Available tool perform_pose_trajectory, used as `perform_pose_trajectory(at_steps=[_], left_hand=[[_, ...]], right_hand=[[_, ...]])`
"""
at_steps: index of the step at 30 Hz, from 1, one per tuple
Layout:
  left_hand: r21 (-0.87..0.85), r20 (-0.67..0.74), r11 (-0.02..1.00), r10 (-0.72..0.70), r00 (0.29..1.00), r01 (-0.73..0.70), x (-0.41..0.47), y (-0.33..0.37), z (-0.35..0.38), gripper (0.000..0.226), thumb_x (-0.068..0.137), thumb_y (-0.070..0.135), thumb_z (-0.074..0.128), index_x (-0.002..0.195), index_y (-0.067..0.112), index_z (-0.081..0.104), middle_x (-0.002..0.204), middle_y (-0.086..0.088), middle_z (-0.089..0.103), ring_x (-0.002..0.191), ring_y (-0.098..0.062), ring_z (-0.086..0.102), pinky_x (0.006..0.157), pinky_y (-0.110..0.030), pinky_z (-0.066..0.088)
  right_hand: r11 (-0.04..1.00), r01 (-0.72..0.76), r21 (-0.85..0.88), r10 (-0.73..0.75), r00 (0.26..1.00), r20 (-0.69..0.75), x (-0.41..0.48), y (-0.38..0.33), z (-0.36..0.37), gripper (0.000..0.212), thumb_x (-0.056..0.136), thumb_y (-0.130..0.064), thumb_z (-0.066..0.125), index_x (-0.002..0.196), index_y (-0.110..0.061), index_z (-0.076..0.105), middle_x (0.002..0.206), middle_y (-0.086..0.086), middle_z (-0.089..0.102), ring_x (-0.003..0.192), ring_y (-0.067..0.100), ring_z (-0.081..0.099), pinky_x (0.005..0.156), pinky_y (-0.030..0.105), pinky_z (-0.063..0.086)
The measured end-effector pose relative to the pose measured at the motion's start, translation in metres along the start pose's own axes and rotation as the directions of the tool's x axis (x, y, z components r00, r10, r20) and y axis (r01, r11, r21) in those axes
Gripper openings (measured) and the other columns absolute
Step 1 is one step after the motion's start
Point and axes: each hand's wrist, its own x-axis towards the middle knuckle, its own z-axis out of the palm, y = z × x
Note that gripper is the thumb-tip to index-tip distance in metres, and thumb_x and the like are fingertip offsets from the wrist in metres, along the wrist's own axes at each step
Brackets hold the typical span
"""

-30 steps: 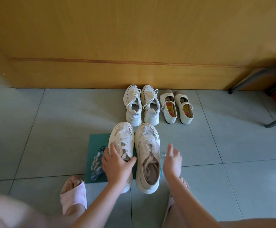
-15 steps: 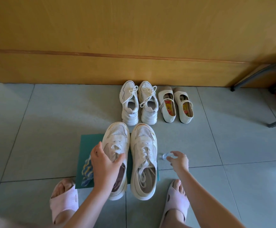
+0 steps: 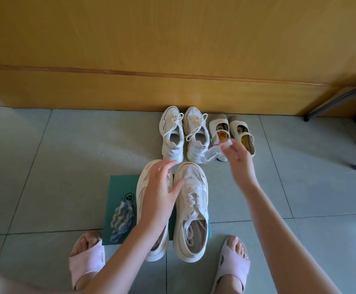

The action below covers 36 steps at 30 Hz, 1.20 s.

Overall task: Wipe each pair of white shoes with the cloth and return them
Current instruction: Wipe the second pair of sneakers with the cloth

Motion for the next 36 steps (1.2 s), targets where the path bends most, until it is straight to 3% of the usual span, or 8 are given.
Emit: perform_pose_trajectory(at_steps=[4,8,12,19,26,28,31,36], left_hand=[[-0.109,0.134,0.986,-0.114,0.984,0.129,0.021,0.013,0.001,0.045,0.087,0.03,0.064,0.129,0.021,0.052,0.119,0.01,0.057,0.099,-0.004,0.057,0.085,-0.022,0.049],[-0.14,0.137,0.974,-0.161,0.977,0.18,0.025,0.011,-0.002,0.021,0.085,0.031,0.066,0.104,0.021,0.067,0.08,0.016,0.065,0.065,-0.002,0.059,0.068,-0.027,0.051],[-0.174,0.119,0.958,-0.208,0.971,0.227,0.016,0.012,-0.001,0.033,0.081,0.048,0.062,0.102,0.023,0.068,0.08,0.013,0.069,0.067,-0.003,0.064,0.07,-0.028,0.054],[-0.12,0.016,0.953,-0.279,0.96,0.279,0.01,0.006,-0.002,0.013,0.088,0.032,0.063,0.097,0.024,0.068,0.082,0.012,0.07,0.074,-0.004,0.066,0.072,-0.037,0.057],[0.052,-0.166,0.946,-0.308,0.937,0.32,-0.014,-0.029,-0.018,0.02,0.093,0.026,0.054,0.11,0.019,0.062,0.105,0.008,0.063,0.088,-0.006,0.059,0.074,-0.021,0.051],[0.09,-0.19,0.932,-0.33,0.925,0.351,-0.016,-0.034,-0.021,0.019,0.093,0.025,0.054,0.11,0.019,0.06,0.108,0.006,0.058,0.086,-0.007,0.058,0.069,-0.014,0.044],[0.12,-0.206,0.906,-0.378,0.903,0.407,-0.017,-0.042,-0.023,0.023,0.091,0.026,0.058,0.112,0.017,0.058,0.113,0.0,0.052,0.09,-0.014,0.057,0.074,-0.025,0.049],[0.144,-0.209,0.87,-0.439,0.874,0.471,-0.019,-0.046,-0.021,0.036,0.085,0.034,0.063,0.115,0.015,0.053,0.113,-0.002,0.047,0.099,-0.019,0.052,0.083,-0.034,0.049]], right_hand=[[0.987,-0.019,0.158,-0.035,0.943,0.33,-0.006,-0.03,0.015,0.019,0.094,-0.019,0.051,0.105,-0.005,0.061,0.093,0.004,0.068,0.086,0.007,0.062,0.081,0.019,0.048],[0.921,-0.151,0.36,0.003,0.925,0.38,-0.023,-0.031,0.03,0.039,0.088,-0.033,0.05,0.11,-0.002,0.061,0.105,0.017,0.066,0.099,0.02,0.064,0.094,0.032,0.049],[0.857,-0.285,0.429,0.056,0.879,0.473,-0.032,-0.025,0.039,0.038,0.095,-0.03,0.041,0.119,-0.007,0.059,0.109,0.01,0.067,0.104,0.02,0.062,0.094,0.033,0.047],[0.71,-0.446,0.546,0.162,0.857,0.49,-0.018,-0.015,0.032,0.029,0.098,-0.035,0.037,0.108,-0.013,0.053,0.095,0.008,0.057,0.089,0.025,0.059,0.098,0.056,0.043],[0.827,-0.56,-0.048,0.535,0.76,0.369,0.021,-0.005,0.027,0.067,0.083,-0.073,0.032,0.071,-0.012,0.056,0.065,0.003,0.052,0.06,0.017,0.047,0.065,0.029,0.046],[0.84,-0.497,-0.216,0.542,0.768,0.341,0.034,0.0,0.038,0.063,0.083,-0.07,0.041,0.069,-0.011,0.055,0.058,0.002,0.047,0.052,0.016,0.039,0.056,0.025,0.037],[0.815,-0.363,-0.452,0.52,0.803,0.291,0.052,0.0,0.053,0.06,0.083,-0.068,0.043,0.067,-0.012,0.055,0.06,0.001,0.047,0.052,0.016,0.039,0.053,0.025,0.033],[0.644,-0.122,-0.755,0.484,0.829,0.279,0.067,-0.007,0.071,0.06,0.078,-0.072,0.041,0.067,-0.015,0.055,0.064,-0.001,0.054,0.056,0.016,0.048,0.062,0.027,0.037]])
